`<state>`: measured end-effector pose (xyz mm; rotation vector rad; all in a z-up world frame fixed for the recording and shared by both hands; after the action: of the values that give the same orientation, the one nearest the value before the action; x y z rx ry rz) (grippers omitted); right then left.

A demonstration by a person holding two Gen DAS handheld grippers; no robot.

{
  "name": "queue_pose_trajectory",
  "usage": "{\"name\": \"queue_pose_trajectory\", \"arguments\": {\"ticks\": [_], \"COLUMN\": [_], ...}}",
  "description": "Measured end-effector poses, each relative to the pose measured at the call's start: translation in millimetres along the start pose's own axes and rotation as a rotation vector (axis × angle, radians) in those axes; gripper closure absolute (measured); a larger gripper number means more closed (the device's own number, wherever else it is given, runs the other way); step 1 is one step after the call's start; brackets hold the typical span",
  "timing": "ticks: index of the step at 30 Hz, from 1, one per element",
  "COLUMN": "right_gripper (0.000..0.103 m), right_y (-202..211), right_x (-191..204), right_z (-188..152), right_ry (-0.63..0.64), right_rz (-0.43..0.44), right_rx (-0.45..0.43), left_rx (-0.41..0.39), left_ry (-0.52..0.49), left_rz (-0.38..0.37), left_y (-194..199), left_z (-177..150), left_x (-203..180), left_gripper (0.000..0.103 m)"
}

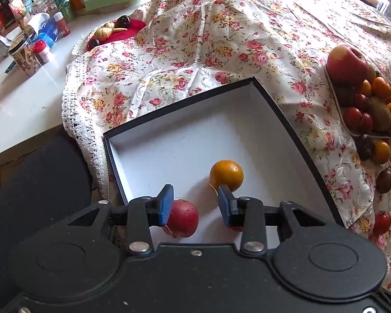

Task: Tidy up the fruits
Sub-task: 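Lower both held tomatoes into the white box and open both grippers, then move the right gripper to another red tomato and grasp it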

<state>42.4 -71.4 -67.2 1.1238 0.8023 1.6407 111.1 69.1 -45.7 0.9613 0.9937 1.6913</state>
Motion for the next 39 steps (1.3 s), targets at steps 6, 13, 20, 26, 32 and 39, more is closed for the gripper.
{"name": "queue_pose_trajectory", "arguments": {"ticks": [6, 13, 20, 26, 32, 39], "right_gripper": [0.066, 0.064, 0.063, 0.061, 0.061, 0.061], "right_y": [1.9, 1.4, 0.0, 1.0, 2.0, 5.3], "right_x": [0.7, 0.4, -0.2, 1.4, 2.6, 2.6], "right_z": [0.4, 1.0, 0.4, 0.3, -0.2, 0.6], "right_ry": [0.000, -0.007, -0.015, -0.008, -0.001, 0.006], "right_rz": [0.002, 0.009, 0.014, 0.017, 0.018, 0.006], "right_rx": [-0.013, -0.011, -0.004, -0.001, -0.001, -0.011], "left_rx": [-0.004, -0.003, 0.000, 0.001, 0.002, 0.002], "left_ry": [-0.010, -0.011, -0.014, -0.015, -0.018, -0.018], "left_rz": [-0.003, -0.001, -0.003, -0.002, -0.002, -0.003], "left_y": [1.1, 0.8, 0.6, 0.3, -0.1, -0.1], "left_z": [-0.3, -0.6, -1.2, -1.9, -1.9, -2.4], "left_x": [-1.5, -1.3, -2.5, -2.7, -2.5, -2.4], "left_gripper": [0.057, 0.057, 0.057, 0.057, 0.057, 0.057]}}
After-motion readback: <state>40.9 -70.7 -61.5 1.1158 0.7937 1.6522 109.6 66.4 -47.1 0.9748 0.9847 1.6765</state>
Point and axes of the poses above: each gripper's, at about its wrist camera, not at the fingertips, and y roughly against the way its jaws point, x to its left, z to its top, the point moved 5 cm from there along -y, roughly the way its jaws point, and after that the axes turned 11 degrees about z, right-handed, at the moved point
